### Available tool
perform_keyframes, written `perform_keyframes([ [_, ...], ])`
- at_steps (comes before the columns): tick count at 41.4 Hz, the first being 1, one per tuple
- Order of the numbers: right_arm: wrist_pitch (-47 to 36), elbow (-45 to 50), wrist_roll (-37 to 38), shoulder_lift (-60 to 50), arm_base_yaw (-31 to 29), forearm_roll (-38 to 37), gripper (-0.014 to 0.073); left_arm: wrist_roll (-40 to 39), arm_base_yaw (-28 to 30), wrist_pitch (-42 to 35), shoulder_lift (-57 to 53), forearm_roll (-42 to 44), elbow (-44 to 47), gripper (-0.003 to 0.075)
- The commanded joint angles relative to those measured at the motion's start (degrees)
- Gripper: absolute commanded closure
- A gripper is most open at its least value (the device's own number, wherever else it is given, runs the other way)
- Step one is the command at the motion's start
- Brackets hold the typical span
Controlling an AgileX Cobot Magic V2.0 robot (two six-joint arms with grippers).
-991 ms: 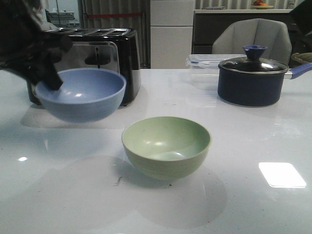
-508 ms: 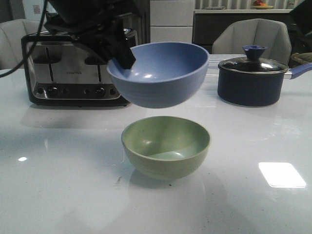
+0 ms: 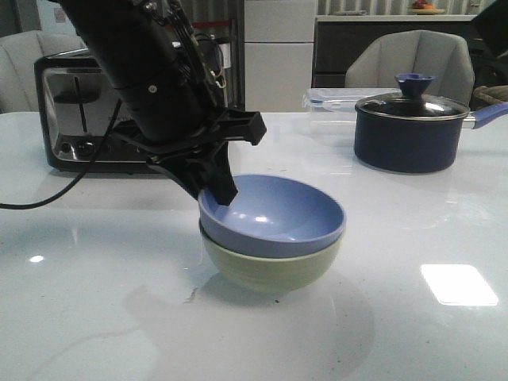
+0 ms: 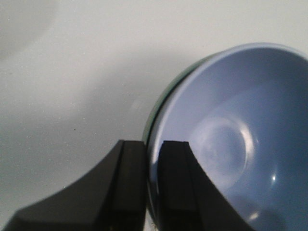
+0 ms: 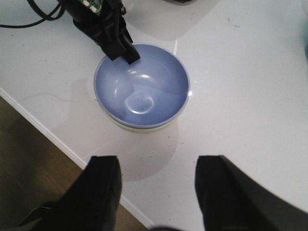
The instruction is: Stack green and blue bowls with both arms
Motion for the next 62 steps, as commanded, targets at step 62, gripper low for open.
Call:
perform_keyframes([
  [62,-0.4,-0.7,-0.5,-0.5,0.0,-1.6,0.0130,0.0,-3.7,-0.8,-71.7,17.8,39.1,0.0297],
])
